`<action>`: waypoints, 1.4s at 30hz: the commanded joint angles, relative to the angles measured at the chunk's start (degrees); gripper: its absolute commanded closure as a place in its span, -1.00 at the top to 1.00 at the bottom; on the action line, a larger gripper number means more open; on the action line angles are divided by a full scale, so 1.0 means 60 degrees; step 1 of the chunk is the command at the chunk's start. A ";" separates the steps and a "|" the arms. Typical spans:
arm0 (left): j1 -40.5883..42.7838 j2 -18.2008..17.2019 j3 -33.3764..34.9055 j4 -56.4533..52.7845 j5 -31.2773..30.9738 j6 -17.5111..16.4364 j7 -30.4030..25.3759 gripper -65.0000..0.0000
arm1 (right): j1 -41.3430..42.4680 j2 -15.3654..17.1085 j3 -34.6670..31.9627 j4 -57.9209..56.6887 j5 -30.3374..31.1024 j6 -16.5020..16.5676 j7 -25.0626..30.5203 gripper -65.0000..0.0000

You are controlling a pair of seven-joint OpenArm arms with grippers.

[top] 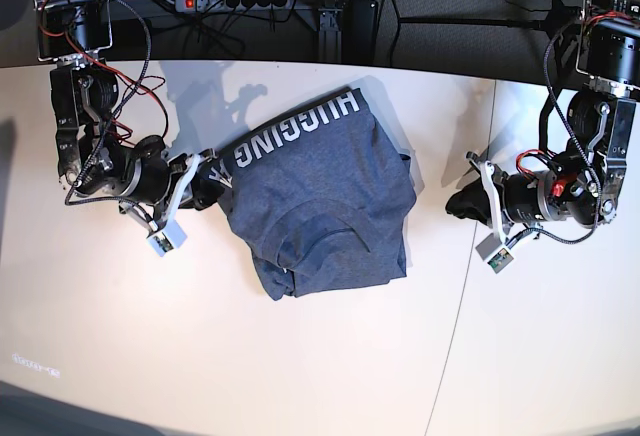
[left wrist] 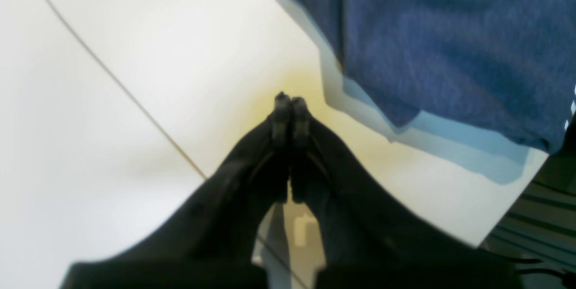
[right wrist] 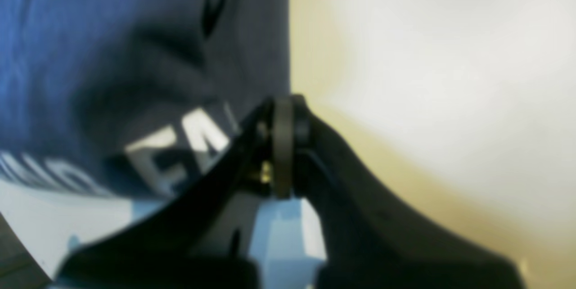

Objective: Fold the T-shirt properly
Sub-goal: 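Press the shirt's sides inward with both grippers to square it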

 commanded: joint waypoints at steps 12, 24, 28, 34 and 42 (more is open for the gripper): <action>0.0109 -0.0109 -0.0076 0.0135 -0.0295 -0.0090 -0.0175 -1.00 | 0.0725 0.0113 0.0080 0.0007 -0.0605 -0.0055 0.0153 -1.00; 0.0692 -0.0047 -0.0076 0.0135 -0.0237 -0.0090 -0.0215 -1.00 | 0.1053 0.0106 0.0076 -0.1654 -0.0364 -0.0073 0.0605 -1.00; 0.0860 0.0288 -0.0076 0.0135 -0.0127 -0.0090 -0.0255 -1.00 | 0.0856 0.0044 0.0076 -0.1650 0.0288 -0.0058 0.0215 -1.00; 0.0889 0.0973 -0.0076 0.0131 0.0433 -0.0090 -0.0583 -1.00 | 0.0306 -0.0189 0.0076 -0.1606 0.0481 -0.0040 -0.0004 -1.00; 0.0616 0.1053 -0.0076 0.0131 0.1111 -0.0090 -0.1224 -1.00 | -0.0739 -0.0317 0.0076 -0.1064 0.0539 -0.0040 -0.0044 -1.00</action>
